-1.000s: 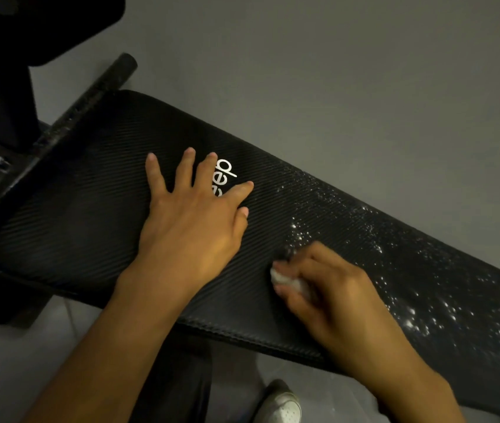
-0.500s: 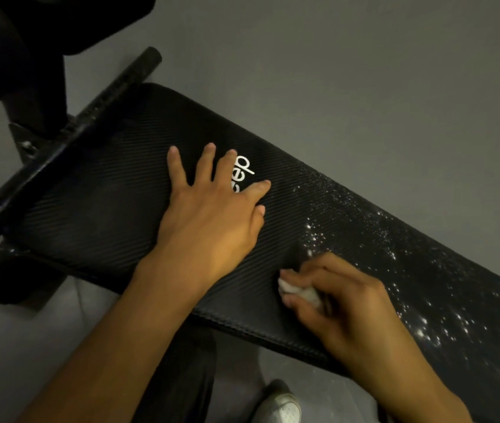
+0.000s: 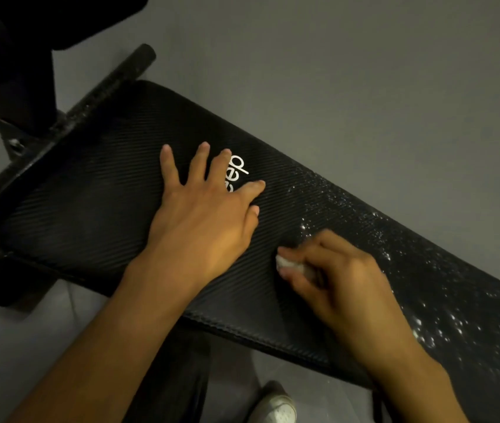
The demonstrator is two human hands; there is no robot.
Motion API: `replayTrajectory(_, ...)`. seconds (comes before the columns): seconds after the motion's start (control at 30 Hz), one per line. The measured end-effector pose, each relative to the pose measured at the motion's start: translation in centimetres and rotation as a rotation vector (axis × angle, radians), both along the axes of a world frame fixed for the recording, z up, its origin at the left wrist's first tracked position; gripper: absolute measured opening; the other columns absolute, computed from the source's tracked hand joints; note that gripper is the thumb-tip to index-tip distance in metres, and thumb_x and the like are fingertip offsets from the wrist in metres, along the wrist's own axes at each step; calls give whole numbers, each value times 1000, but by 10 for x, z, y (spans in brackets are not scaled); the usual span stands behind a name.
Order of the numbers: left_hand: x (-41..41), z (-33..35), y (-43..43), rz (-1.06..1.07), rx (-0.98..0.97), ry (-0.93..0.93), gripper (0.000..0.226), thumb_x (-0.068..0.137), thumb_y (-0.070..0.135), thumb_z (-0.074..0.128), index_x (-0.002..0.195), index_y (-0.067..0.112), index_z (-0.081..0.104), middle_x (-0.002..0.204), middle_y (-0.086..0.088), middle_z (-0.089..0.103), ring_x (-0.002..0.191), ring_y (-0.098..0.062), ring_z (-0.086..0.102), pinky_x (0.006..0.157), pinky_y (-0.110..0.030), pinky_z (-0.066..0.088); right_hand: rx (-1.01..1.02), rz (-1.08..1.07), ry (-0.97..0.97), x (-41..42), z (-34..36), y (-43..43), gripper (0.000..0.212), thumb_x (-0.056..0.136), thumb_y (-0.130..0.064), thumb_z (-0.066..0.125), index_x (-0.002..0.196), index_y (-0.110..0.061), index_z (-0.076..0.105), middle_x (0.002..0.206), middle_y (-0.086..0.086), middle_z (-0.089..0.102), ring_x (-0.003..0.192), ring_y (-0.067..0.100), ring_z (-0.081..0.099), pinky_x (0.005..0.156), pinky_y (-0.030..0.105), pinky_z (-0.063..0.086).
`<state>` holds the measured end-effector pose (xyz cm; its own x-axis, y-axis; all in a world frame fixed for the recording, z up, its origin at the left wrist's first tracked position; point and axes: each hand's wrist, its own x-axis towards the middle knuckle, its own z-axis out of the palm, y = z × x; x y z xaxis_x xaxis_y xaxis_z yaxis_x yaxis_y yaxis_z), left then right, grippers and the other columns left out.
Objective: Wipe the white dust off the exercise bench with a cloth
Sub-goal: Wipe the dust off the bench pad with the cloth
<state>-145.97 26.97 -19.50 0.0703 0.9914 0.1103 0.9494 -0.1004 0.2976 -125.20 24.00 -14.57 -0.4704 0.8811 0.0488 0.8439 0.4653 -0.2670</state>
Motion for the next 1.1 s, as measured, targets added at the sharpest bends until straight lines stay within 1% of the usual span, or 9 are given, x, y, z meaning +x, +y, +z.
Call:
replayTrajectory(0.13,0,3,0,-1,-22,5,57,100,55,18,156,49,25,171,-10,6,158,-35,-4,121,-70,-6,136,-101,-36,-11,-8,17,29,99,-43,54,123,-33,66,109,-16,53,84,6,60,67,37,57)
replayTrajectory(0.27,0,2,-2,0,2,-7,57,99,55,19,154,49,31,171,-12,12,157,-36,0,121,-70,-5,-57,-1,28,3,2,-3,28,97,-45,54,120,-36,67,106,-21,54,85,4,61,70,33,56)
replayTrajectory(0.33,0,1,-2,5,15,-6,57,99,54,20,153,48,34,170,-12,14,157,-36,3,121,-71,-4,-81,-20,8,9,7,-2,30,94,-51,52,117,-40,67,106,-22,56,88,3,62,72,33,57)
replayTrajectory(0.4,0,0,-1,11,6,-3,57,99,55,20,154,49,31,171,-11,12,158,-35,0,121,-70,-5,1,-89,4,7,3,16,32,94,-52,50,118,-39,67,107,-19,59,90,4,62,75,36,58)
replayTrajectory(0.5,1,1,0,9,3,-3,57,99,56,19,154,49,31,171,-10,11,158,-34,0,121,-69,-6,50,-271,82,-2,-3,46,29,94,-45,59,119,-32,64,114,-12,66,100,10,65,85,43,58)
replayTrajectory(0.6,0,0,0,14,13,-16,57,98,56,21,153,48,34,170,-11,15,158,-35,3,121,-69,-5,24,-190,64,-10,-4,36,23,94,-47,56,107,-31,65,105,-14,62,90,5,63,78,38,58)
replayTrajectory(0.7,0,1,0,16,2,-15,58,98,55,17,154,49,30,171,-11,10,158,-35,-1,121,-70,-6,-26,-128,90,-7,0,7,20,92,-51,56,98,-34,65,97,-18,59,82,1,61,70,34,57)
replayTrajectory(0.93,1,1,-1,13,13,-24,59,98,55,18,154,48,34,171,-11,13,158,-36,2,121,-71,-4,140,-320,44,-13,-10,65,23,99,-42,57,107,-24,68,106,-7,62,91,14,63,80,45,57)
replayTrajectory(1.1,-1,0,-2,5,25,-40,58,97,55,21,152,47,38,170,-12,18,157,-37,5,120,-71,-2,55,-97,98,-17,-7,41,13,97,-40,61,101,-30,68,97,-16,60,85,3,61,74,37,56)
